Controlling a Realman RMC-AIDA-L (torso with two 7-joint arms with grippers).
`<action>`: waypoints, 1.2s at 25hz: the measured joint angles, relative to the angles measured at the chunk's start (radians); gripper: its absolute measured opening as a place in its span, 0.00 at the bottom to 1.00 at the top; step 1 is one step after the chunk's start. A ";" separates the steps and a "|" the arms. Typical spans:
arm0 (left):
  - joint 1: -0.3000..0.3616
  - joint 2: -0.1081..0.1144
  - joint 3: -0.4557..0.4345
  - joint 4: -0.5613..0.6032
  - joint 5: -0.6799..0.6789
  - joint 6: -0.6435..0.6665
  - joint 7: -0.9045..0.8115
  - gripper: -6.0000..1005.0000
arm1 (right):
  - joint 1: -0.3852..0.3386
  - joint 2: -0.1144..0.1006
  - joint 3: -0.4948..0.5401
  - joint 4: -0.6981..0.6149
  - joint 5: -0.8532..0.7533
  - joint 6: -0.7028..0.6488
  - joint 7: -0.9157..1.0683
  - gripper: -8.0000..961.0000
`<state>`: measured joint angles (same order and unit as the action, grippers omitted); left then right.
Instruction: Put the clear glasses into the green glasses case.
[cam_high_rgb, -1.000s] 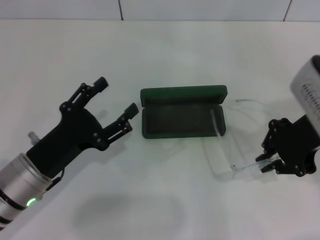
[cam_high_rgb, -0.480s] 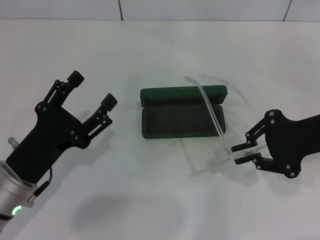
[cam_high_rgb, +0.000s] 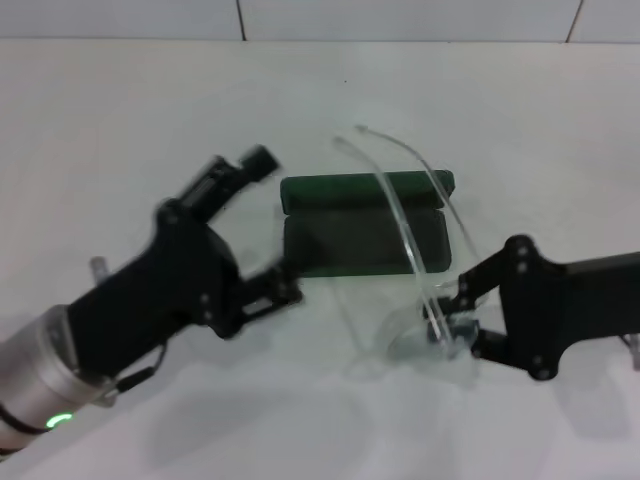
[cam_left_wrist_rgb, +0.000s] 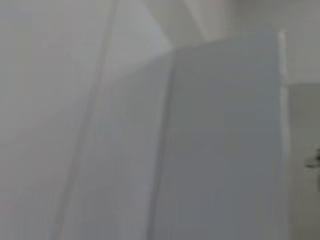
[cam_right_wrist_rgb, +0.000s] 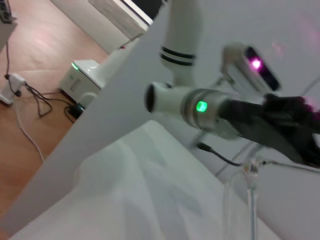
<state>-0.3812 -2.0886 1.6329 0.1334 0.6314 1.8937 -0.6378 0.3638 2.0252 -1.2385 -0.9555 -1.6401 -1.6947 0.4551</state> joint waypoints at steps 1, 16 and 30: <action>-0.012 0.000 0.000 0.004 0.025 0.001 0.003 0.88 | 0.003 0.000 -0.016 0.011 0.005 0.007 -0.016 0.14; -0.025 -0.010 0.006 0.082 0.202 0.028 0.101 0.88 | 0.057 0.002 -0.126 0.115 0.097 0.073 -0.084 0.14; -0.061 -0.005 0.009 0.070 0.201 -0.037 0.000 0.88 | 0.063 0.001 -0.186 0.113 0.148 0.071 -0.145 0.14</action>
<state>-0.4417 -2.0934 1.6419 0.2032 0.8325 1.8567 -0.6375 0.4264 2.0264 -1.4247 -0.8423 -1.4920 -1.6235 0.3096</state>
